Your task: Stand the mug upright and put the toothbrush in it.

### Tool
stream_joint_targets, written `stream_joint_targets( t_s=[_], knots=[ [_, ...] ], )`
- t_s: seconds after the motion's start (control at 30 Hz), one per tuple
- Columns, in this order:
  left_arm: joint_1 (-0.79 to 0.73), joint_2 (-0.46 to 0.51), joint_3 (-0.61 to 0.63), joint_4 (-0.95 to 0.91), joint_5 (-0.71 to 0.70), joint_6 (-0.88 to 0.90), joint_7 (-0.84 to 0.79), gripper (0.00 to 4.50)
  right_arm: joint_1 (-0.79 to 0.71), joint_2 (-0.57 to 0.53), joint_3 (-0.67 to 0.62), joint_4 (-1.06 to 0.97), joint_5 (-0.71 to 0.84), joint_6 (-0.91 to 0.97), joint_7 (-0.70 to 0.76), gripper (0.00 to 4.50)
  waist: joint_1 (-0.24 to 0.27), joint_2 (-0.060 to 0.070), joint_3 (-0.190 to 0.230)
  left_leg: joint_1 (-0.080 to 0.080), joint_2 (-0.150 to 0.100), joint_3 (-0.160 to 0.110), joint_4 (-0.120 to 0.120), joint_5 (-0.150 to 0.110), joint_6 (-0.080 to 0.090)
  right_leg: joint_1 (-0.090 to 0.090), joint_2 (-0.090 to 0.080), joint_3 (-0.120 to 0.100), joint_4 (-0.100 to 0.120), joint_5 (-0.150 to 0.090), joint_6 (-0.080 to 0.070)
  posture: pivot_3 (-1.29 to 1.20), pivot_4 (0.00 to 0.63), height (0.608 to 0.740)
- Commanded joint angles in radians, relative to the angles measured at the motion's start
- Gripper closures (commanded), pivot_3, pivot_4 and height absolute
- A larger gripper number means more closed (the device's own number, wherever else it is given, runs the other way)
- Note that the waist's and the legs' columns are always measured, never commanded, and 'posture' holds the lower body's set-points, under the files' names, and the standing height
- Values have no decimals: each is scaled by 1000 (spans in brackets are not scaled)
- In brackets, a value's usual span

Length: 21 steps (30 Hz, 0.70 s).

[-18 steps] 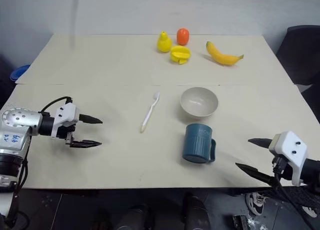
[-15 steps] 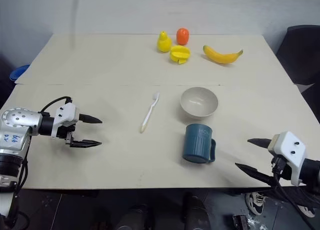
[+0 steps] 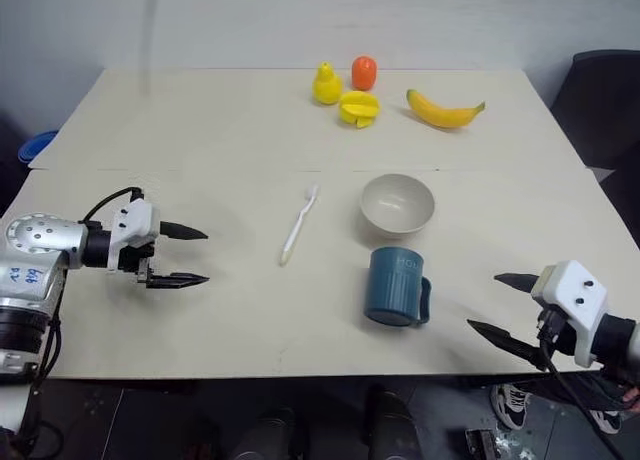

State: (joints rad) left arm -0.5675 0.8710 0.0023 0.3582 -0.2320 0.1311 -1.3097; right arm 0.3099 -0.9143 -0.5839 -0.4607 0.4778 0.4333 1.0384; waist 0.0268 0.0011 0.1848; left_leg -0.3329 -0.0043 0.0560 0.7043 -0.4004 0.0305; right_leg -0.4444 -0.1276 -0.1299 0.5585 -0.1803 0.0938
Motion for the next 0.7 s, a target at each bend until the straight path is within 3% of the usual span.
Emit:
stream_joint_targets(
  t_s=[0.03, 0.17, 0.27, 0.47, 0.57, 0.63, 0.7],
  knots=[
    [-59, -6, 31, -106, -60, 112, 20, 0, -50, -37, -8, -7, -17, 2, -27, 61, -1, 0, 0, 0, 0, 0, 1, 0, 0, 0, 0, 0, 0, 0, 0, 0, 150, 740],
    [-113, -5, 10, -247, -161, 232, -63, 0, -197, -120, 76, -17, -13, 38, -29, 61, -6, 0, 0, 0, 0, 1, 2, 0, 0, 0, 0, 2, 0, 1, 1, 0, 150, 740],
    [-179, 3, -17, -313, -220, 306, -136, 0, -436, -154, 226, 8, 17, 142, -68, 61, -18, 0, 0, -1, 1, 3, 3, 0, 0, 0, 1, 3, 0, 1, 0, 0, 150, 740],
    [-277, -3, -74, -297, -204, 255, -247, 0, -974, -15, 608, 167, -62, 373, -166, 61, -36, 1, 1, -1, 1, 4, 6, 1, -2, -2, 4, 4, 0, 3, -3, 0, 150, 740],
    [-319, -11, -102, -218, -164, 186, -255, 0, -1168, 74, 788, 323, -164, 351, -122, 632, -33, 2, 2, -2, 2, 4, 11, 0, -4, -5, 10, 5, 1, 5, -5, 0, 150, 740],
    [-333, -15, -112, -191, -155, 162, -252, 0, -1235, 104, 857, 406, -215, 338, -102, 1299, -28, 3, 2, -5, 3, 9, 11, 0, -4, -8, 11, 6, 1, 4, -5, 0, 150, 740],
    [-336, -18, -114, -189, -160, 159, -248, 0, -1281, 140, 906, 468, -252, 327, -94, 1299, -25, 3, 2, -9, 2, 10, 11, -1, -4, -11, 11, 4, 2, 4, -6, 0, 150, 740]
  ],
)
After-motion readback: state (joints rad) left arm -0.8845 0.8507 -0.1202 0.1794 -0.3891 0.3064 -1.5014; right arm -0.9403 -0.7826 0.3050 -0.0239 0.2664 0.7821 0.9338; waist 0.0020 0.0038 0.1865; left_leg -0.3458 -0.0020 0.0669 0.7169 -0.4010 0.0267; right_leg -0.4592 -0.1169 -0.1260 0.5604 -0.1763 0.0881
